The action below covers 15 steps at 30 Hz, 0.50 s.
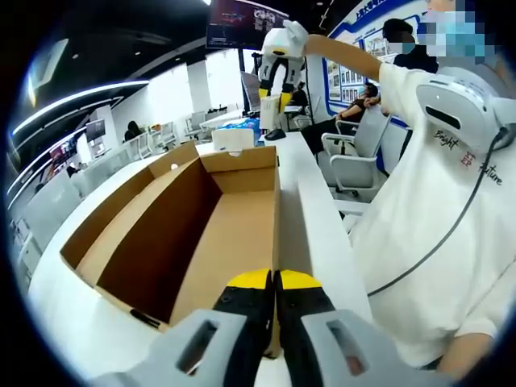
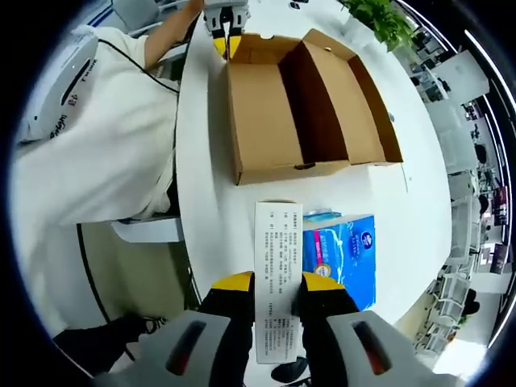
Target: Operate the shoe box by opening the lid, removing the specified soft item, and placing it in the target area until the item is outside and the box remains undamaged.
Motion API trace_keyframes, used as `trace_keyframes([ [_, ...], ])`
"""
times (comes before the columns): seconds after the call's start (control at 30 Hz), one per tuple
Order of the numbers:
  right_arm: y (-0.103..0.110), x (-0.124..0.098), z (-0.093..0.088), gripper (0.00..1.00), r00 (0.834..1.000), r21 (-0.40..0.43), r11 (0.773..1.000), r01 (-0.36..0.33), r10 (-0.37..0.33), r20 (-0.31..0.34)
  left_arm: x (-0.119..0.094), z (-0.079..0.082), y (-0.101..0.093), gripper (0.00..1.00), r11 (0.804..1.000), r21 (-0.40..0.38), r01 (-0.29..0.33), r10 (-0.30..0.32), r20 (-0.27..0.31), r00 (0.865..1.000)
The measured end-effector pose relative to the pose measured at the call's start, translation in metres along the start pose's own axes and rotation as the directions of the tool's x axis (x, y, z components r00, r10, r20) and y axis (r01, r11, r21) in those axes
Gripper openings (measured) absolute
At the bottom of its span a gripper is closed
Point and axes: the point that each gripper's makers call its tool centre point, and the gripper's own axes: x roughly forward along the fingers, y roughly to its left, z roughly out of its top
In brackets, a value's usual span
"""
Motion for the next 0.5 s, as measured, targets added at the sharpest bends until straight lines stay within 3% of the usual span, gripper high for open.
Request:
trace_keyframes([
  [0.23,0.005,0.020,-0.017,0.20,0.999,0.009,0.999,-0.034,0.034,-0.008,0.000,0.000,-0.001,0.01,1.000,-0.001,-0.001,0.001,-0.001,1.000],
  [0.5,0.011,0.038,-0.017,0.20,0.998,-0.024,0.998,-0.062,0.063,0.014,0.001,0.000,-0.001,0.01,1.000,-0.004,-0.002,0.002,-0.001,1.000],
])
